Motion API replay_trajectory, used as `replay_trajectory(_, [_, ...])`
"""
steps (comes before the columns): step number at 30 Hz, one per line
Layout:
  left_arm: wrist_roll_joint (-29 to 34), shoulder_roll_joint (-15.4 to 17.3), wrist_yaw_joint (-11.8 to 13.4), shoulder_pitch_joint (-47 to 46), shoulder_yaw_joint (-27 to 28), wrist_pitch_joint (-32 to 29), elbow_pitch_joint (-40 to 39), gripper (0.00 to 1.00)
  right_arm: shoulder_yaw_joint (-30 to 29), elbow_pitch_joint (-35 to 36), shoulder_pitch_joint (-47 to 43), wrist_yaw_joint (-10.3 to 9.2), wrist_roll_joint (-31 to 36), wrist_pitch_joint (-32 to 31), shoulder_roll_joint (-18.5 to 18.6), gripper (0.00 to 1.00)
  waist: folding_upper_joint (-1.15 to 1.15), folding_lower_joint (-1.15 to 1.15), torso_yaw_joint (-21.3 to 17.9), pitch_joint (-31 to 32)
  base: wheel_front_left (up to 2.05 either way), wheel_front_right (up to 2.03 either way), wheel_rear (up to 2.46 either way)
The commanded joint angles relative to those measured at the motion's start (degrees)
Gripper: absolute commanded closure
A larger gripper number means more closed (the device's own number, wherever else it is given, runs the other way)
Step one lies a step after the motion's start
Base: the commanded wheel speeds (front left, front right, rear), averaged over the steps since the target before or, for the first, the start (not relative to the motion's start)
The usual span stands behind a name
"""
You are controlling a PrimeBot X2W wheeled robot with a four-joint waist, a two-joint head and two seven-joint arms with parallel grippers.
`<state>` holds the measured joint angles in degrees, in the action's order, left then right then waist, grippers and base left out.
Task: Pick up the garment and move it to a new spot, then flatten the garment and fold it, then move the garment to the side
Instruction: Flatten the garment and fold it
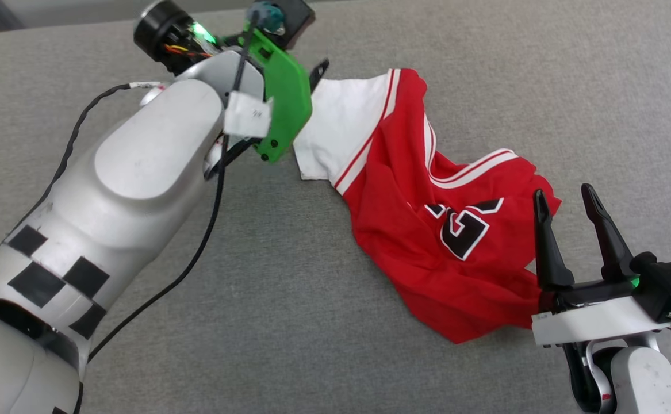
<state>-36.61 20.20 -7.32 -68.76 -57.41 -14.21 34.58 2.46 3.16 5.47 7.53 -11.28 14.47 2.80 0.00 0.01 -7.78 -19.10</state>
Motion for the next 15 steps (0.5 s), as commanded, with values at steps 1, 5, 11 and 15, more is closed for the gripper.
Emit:
replay_trajectory(1, [-3.01, 0.71, -0.16, -1.97, -2.15, -3.13, 0.01, 0.00, 0.17, 0.16, 1.32, -0.04, -0.36, 0.52, 0.08, 0.00, 0.00, -0.01, -1.96, -2.15, 0.00, 0.00, 0.00])
replay_trajectory(5, [-10.49, 2.61, -0.16, -5.58, -10.78, -14.23, -0.42, 0.00, 0.67, 0.26, 2.56, -0.04, -0.84, 0.52, 0.08, 0.00, 0.00, -0.01, -3.21, -3.97, 0.00, 0.00, 0.00])
replay_trajectory(11, [-15.28, 4.31, -0.16, -7.38, -15.50, -22.64, -2.55, 0.00, 1.08, 0.48, 4.19, -0.04, -1.82, 0.52, 0.08, 0.00, 0.00, -0.01, -4.54, -6.78, 0.00, 0.00, 0.00])
replay_trajectory(15, [-14.55, 4.41, -0.16, -5.61, -15.89, -26.62, -3.98, 0.00, 1.19, 0.44, 5.04, -0.04, -2.25, 0.52, 0.08, 0.00, 0.00, -0.01, -4.95, -8.26, 0.00, 0.00, 0.00])
